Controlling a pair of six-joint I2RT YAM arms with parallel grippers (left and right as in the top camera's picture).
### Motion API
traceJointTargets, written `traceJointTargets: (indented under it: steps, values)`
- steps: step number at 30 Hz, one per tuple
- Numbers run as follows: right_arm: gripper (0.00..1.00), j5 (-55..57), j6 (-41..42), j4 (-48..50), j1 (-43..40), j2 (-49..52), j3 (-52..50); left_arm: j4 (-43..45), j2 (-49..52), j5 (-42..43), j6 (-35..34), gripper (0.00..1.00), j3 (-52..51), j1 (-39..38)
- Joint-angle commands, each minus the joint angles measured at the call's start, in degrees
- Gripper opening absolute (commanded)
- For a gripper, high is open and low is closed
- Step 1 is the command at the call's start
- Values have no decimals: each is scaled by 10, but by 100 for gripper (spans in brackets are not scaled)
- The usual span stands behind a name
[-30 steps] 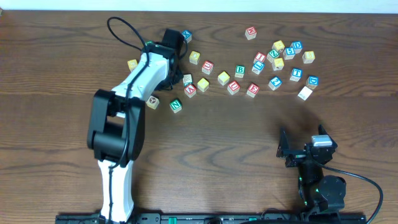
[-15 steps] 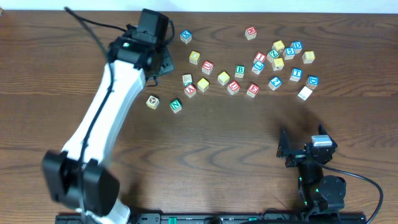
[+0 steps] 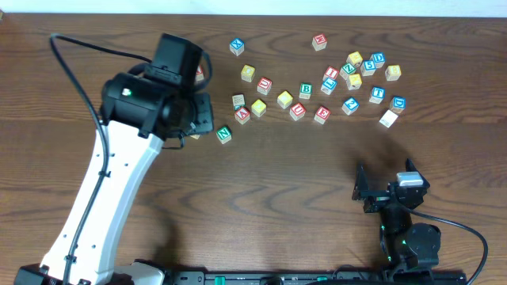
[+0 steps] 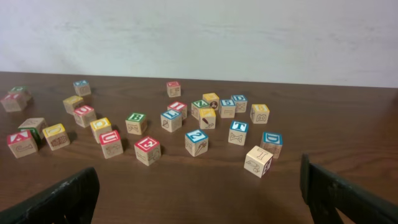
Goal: Spell out ROBOT
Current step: 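Carry the R block toward the open table area in front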
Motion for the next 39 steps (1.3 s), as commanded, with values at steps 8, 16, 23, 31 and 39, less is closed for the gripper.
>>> traceJointTargets:
  steps: [8, 16, 23, 31, 39]
  values:
    - [99, -3, -6, -2, -3, -1, -1, 94, 3, 7, 5, 8, -157, -71]
    - [99, -3, -6, -2, -3, -1, -1, 268, 3, 7, -44, 9, -325, -81]
    - [99, -3, -6, -2, -3, -1, -1, 342, 3, 7, -45, 9, -414, -81]
    - [99, -3, -6, -2, -3, -1, -1, 360, 4, 7, -43, 9, -439, -81]
    - [99, -3, -6, -2, -3, -1, -1, 395, 9, 7, -27, 9, -452, -81]
